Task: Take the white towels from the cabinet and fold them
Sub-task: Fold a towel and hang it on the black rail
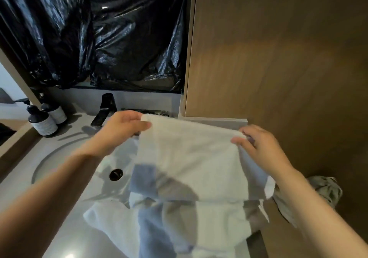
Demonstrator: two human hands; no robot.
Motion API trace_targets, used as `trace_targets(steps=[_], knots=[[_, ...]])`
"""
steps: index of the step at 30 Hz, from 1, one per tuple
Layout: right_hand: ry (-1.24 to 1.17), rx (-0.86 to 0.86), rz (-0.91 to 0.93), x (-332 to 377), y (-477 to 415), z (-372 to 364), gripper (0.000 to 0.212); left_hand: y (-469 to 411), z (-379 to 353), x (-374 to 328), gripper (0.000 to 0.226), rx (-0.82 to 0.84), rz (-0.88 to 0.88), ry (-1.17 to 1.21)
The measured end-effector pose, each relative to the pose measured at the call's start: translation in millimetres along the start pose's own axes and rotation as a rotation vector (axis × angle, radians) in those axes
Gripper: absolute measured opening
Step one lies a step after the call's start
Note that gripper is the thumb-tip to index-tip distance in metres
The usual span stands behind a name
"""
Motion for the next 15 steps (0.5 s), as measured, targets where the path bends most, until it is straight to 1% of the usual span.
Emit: trace_targets(steps=[2,4,5,7,10,13,15], knots=[[0.103,-0.112,0.097,19,-25,27,0.019,-6,16,-29,0.01,-0.097,-0.104,0.009],[0.204,-0.236,0.15,32,-41,45,0.027,-5,26,-49,0.008,-0.165,-0.21,0.004],[0.232,-0.276,0.141,34,-43,48,0.028,-2,27,-53,0.008,-0.17,-0.237,0.009],[0.244,-0.302,0.062,30,-35,42,0.027,7,24,-47,0.012,-0.125,-0.225,0.02],[0.137,-0.208,-0.071,15,-10,19,0.028,23,10,-18,0.014,-0.017,-0.137,0.083],[0.002,-0.065,-0.186,0,19,-12,0.016,40,-4,19,0.013,0.04,0.01,0.138],[-0.062,-0.044,-0.249,-7,41,-32,0.014,50,-11,39,0.013,0.064,0.09,0.171]])
Point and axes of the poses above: each hand's wrist, its own y-axis away from the middle knuckle, its own z-axis out of the back of the hand, x = y × z, the point moved 3 cm from there along -y, towards the middle knuckle, and after that the axes turned 3 degrees about -x, right-handed, at the moved point
